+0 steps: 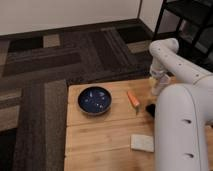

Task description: Place the ceramic cup in the ceramic bowl

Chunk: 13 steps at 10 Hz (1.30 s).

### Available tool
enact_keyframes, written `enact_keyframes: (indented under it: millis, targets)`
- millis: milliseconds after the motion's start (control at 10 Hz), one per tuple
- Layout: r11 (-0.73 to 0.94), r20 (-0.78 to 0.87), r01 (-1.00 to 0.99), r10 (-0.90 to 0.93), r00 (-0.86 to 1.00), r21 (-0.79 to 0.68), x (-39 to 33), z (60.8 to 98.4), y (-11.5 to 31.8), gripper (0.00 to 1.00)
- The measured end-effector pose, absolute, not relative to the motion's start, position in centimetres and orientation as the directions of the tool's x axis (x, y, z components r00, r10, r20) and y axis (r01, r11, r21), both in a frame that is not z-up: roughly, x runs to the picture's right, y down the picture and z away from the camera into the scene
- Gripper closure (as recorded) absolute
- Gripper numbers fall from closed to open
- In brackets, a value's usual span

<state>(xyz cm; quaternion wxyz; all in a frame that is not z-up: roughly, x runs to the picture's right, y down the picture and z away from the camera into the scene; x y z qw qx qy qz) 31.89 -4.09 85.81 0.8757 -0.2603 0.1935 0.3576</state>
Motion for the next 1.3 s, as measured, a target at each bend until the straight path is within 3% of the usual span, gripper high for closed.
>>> enact_keyframes:
  millis: [100, 600, 1300]
  targets:
    - [0.612, -0.538, -0.729, 0.521, 0.663, -0.306, 31.8, 85.4, -4.5, 0.99]
    - [0.678, -0.533, -0.676, 0.474, 0.701, -0.287, 28.0, 83.3, -7.8, 1.0]
    - [0.837, -0.308, -0.42, 0.32, 0.896, -0.351, 14.5, 80.0, -10.5, 1.0]
